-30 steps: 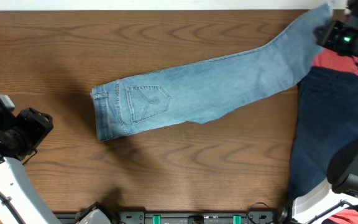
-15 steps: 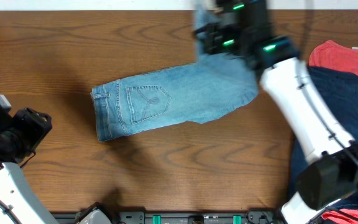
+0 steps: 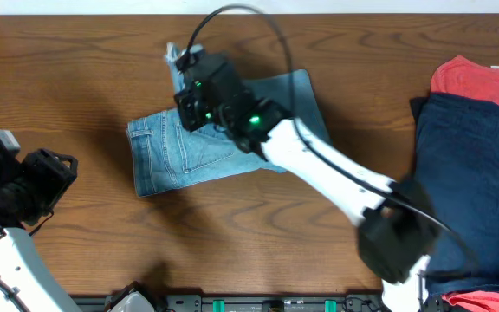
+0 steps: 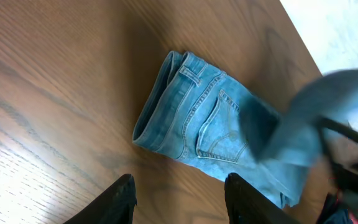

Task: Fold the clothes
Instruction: 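Lay the hems over the waistband with the right gripper and release, then grasp the left and right ends of the folded jeans with both grippers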

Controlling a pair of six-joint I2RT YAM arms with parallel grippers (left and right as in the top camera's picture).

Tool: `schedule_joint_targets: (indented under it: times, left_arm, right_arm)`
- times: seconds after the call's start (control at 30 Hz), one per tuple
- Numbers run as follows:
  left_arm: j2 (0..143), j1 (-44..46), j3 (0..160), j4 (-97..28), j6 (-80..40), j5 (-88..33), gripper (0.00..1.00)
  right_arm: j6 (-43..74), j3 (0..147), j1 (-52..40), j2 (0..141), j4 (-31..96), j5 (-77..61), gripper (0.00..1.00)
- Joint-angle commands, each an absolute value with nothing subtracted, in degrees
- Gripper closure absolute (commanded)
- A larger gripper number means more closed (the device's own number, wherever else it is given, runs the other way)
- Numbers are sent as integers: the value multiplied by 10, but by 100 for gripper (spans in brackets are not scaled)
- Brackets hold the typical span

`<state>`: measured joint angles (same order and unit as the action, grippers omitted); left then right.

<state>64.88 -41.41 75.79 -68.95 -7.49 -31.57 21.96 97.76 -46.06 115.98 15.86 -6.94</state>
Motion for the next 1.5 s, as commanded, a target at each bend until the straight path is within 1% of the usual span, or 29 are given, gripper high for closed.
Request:
schedule_joint_targets:
  times: [0.0, 0.2, 0.67, 0.7, 0.73, 0.77, 0.8, 0.87, 0.9, 1.07, 1.2, 1.33, 1.47]
  left_arm:
    - [643, -413, 769, -694, -78, -326, 52]
    - [643, -413, 769, -694, -78, -326, 52]
    - [643, -413, 769, -694, -77, -326, 52]
    - [643, -413, 769, -694, -77, -326, 51]
    - [643, -413, 769, -694, -77, -326, 52]
    - [643, -413, 769, -694, -77, -326, 52]
    - [643, -413, 769, -694, -77, -326, 51]
    - [643, -413, 769, -694, -77, -326, 52]
    - [643, -413, 769, -694, -77, -326, 52]
    - [643, -413, 768, -694, -75, -325, 51]
    - [647, -401, 768, -689, -64, -326, 51]
    - [666, -345, 768, -677, -23, -326, 52]
    - [708, -263, 768, -663, 27, -325, 53]
  right_arm:
    - [243, 982, -470, 1192, 136, -66, 98]
    - [252, 982, -480, 1216, 100, -126, 98]
    - [253, 982, -519, 1218, 102, -118, 97]
    - [253, 982, -521, 1218, 103, -118, 92]
    - [253, 982, -522, 1218, 105, -118, 77]
    - [253, 982, -523, 1218, 105, -119, 58]
    - [253, 982, -523, 1218, 105, -119, 49]
    - [249, 982, -522, 1215, 105, -119, 37]
    - [243, 982, -519, 1212, 105, -119, 35]
    - [205, 982, -482, 1160, 155, -118, 37]
    - [205, 982, -414, 1105, 248, -116, 42]
    - [208, 982, -324, 1073, 360, -119, 45]
    - [204, 981, -234, 1079, 465, -173, 45]
